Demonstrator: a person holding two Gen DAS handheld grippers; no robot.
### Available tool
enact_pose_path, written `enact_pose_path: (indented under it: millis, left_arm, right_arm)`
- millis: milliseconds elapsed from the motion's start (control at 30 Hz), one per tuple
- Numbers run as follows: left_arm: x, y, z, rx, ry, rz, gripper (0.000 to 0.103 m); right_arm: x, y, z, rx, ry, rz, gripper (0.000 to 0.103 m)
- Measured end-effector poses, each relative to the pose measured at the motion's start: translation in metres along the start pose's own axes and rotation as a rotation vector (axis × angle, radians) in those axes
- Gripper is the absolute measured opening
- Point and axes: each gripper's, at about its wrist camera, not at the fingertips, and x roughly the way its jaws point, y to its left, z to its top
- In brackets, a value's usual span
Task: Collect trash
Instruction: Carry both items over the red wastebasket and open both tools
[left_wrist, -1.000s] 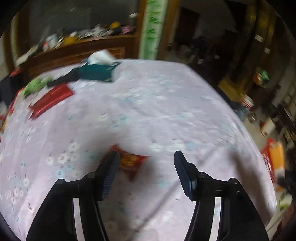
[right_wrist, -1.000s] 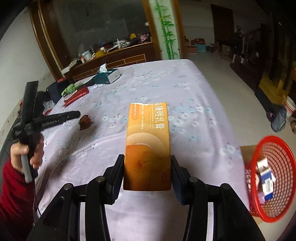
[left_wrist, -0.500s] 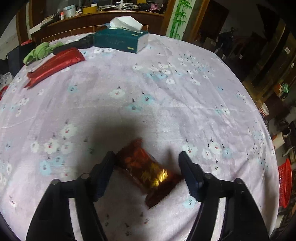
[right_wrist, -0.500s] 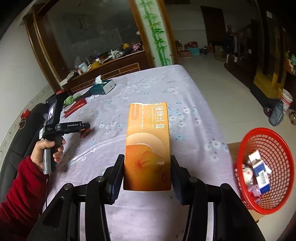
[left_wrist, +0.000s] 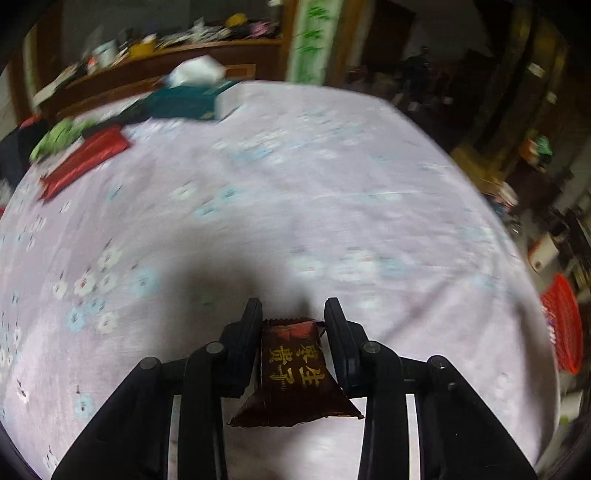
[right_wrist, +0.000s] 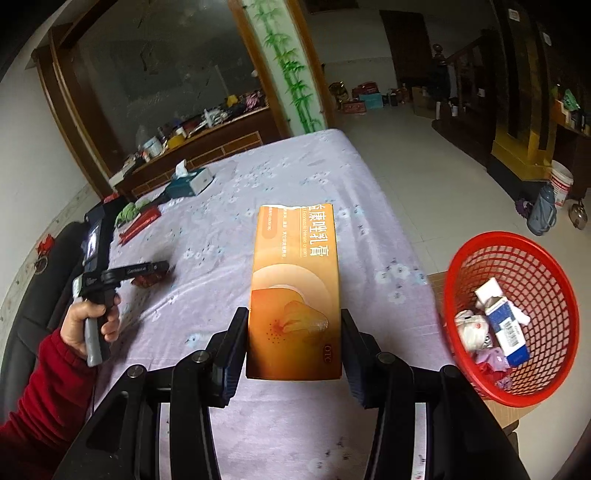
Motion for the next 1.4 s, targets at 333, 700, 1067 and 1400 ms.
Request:
enact_pose_path:
  millis: [333,700,1067,1400]
  left_arm:
    - [-0.043,-0.170,0.001,0.233,-0.018,-0.326,0.033]
    - [-0.039,-0.363,-0.011,0.422,0.050,-0.575,0.034]
    - [-0.016,-0.399,-0.016,0.416,0.016,-0.555,0.067]
    - [-0.079,-0.325,-0.044,0.401,-0.201,-0.379,0.083]
  right_arm:
    - [-0.037,-0.075,-0.003,0.155,-0.070,-0.116,0.050]
    - [-0.078,-0.153,-0.012,0.301,-0.127,-0.232,0.050]
    - [-0.079,-0.208,-0.008,0.370,-0.124,-0.273,0.052]
    - [-0.098,-0.141,-0.034,0.308,-0.161,-0.415,0.058]
